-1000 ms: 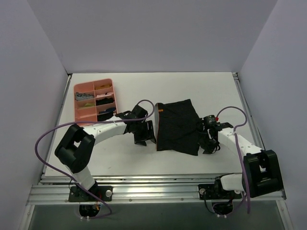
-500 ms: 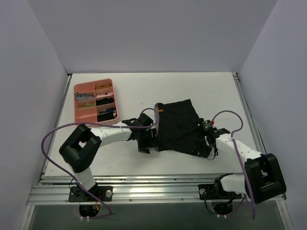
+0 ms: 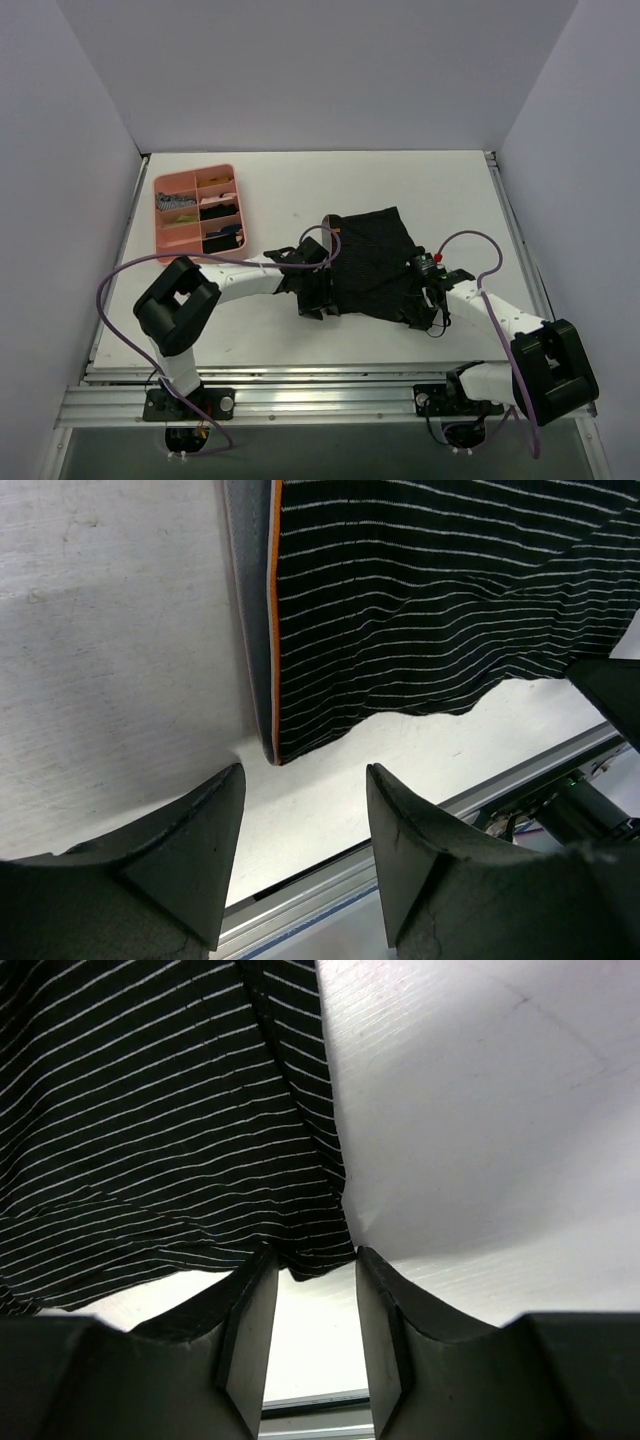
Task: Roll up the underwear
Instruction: Fold the underwear
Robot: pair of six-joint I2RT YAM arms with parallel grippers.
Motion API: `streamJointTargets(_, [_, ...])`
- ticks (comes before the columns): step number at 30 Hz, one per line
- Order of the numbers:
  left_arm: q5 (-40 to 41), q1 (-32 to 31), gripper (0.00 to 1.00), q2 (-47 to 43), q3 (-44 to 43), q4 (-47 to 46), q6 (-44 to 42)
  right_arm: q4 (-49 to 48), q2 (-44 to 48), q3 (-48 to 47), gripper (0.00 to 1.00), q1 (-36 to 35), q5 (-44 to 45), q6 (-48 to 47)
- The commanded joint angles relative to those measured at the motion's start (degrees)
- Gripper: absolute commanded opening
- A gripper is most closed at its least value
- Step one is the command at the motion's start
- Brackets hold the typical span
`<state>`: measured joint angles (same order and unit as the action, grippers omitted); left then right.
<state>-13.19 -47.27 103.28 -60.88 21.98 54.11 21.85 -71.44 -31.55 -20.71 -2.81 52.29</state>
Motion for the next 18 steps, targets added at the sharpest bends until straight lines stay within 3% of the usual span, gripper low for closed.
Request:
streamJointTargets(1, [8.2, -0.4, 0.59, 4.8, 0.7, 3.0, -0.5, 2.9, -1.8, 0.8, 0.32, -0.2, 5.5, -0.3])
streamJointTargets(10, [11.6, -0.4, 0.5, 7.6, -2.0, 5.6, 0.3, 3.8, -1.2, -0.7, 0.15, -0.7, 6.5, -2.0])
streamJointTargets(15, [11.5, -0.4, 0.17, 8.7, -2.0, 6.1, 0.4, 2.5, -1.7, -0.1, 0.0, -1.0, 5.4, -2.8])
streamJointTargets(18, [12.2, -0.3, 0.03, 7.5, -1.2, 7.6, 0.1, 3.0, -1.3, -0.5, 0.0, -1.4, 6.1, -3.3])
